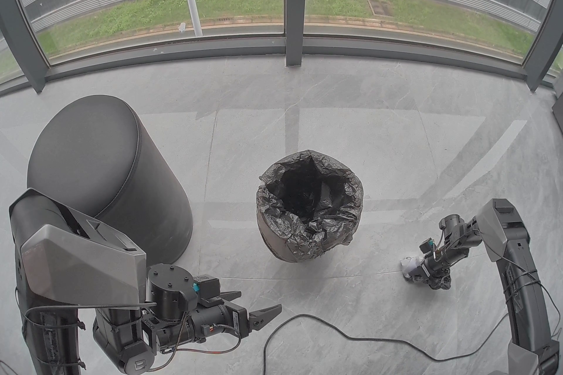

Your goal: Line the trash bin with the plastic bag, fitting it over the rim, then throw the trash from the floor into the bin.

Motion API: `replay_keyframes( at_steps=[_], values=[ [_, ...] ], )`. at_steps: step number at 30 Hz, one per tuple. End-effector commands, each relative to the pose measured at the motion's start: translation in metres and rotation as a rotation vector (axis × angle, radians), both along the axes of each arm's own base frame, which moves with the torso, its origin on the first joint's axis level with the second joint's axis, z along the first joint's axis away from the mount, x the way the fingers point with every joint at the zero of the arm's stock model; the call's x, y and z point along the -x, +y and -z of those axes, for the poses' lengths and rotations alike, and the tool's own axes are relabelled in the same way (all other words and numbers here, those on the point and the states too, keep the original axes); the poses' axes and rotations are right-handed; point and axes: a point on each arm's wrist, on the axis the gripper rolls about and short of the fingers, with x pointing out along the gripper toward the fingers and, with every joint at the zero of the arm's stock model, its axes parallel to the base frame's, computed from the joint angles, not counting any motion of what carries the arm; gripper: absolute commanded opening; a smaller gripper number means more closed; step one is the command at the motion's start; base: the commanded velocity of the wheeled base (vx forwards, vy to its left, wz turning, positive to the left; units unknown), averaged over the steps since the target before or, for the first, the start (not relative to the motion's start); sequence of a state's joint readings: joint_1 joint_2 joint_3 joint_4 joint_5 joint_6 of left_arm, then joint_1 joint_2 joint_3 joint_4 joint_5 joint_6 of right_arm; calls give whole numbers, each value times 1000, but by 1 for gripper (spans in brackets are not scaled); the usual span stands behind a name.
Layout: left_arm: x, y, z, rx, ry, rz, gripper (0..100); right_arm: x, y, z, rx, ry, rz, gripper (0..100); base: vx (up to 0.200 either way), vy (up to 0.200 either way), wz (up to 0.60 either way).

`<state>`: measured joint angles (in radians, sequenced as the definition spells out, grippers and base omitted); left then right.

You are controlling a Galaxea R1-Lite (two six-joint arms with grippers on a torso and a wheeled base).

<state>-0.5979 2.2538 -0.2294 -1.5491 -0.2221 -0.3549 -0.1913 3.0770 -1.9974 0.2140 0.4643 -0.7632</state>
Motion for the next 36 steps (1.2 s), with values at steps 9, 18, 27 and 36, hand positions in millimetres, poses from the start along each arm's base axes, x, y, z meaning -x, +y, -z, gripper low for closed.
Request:
replay_keyframes(
  at_steps=[9,18,27,36],
  values=[
    [2,-2,2,-6,3,5,100,-33,-50,-214,-65,-408,206,0,0,0,0],
    [6,-8,-1,-7,-9,17,100,-24,-1,-319,-124,-526,161,0,0,0,0],
    [10,-6,-18,18,-58,5,100,10,208,-391,-340,-519,-116,0,0,0,0],
    [26,4,-56,82,-147,9,100,16,266,-360,-328,-471,-225,0,0,0,0]
  ],
)
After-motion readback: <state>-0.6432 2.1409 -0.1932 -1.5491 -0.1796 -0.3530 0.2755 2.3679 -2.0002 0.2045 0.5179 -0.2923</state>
